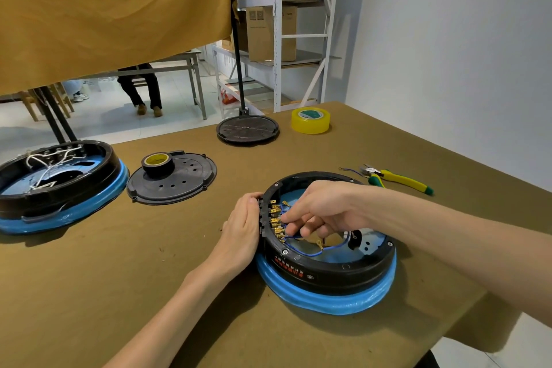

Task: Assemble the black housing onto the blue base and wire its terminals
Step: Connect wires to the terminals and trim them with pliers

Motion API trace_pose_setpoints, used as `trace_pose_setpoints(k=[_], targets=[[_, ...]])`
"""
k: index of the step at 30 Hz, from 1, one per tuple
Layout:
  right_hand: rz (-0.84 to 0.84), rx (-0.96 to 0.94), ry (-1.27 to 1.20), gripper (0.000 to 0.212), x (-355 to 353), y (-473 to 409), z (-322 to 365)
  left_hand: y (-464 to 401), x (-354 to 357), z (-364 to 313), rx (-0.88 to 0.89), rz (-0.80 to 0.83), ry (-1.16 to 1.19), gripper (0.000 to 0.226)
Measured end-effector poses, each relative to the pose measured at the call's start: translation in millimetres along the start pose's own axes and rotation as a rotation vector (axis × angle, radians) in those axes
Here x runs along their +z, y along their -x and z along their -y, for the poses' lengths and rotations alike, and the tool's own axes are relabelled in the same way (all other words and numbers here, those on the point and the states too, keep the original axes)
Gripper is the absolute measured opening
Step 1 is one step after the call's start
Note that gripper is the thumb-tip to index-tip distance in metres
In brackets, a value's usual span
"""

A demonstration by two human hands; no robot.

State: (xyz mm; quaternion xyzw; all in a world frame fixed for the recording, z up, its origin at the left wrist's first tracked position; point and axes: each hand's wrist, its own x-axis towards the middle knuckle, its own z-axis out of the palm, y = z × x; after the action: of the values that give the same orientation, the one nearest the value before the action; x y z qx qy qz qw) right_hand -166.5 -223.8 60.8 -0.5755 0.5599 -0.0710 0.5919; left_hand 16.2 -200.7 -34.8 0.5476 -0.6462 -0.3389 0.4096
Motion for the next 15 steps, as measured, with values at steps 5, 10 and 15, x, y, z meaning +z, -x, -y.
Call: trace_pose_setpoints(k=[5,10,15], targets=[[-0.034,-0.006,-0.075,0.012,8,-4,-2,1,1,0,0.018,0.028,-0.039,0.039],[-0.034,-0.006,-0.068,0.009,10,-5,5,1,-1,-2,0.005,0.048,-0.038,0.039],[0.0,0.023,-0.039,0.023,10,-6,13,1,-4,-3,0.013,0.089,-0.018,0.037]])
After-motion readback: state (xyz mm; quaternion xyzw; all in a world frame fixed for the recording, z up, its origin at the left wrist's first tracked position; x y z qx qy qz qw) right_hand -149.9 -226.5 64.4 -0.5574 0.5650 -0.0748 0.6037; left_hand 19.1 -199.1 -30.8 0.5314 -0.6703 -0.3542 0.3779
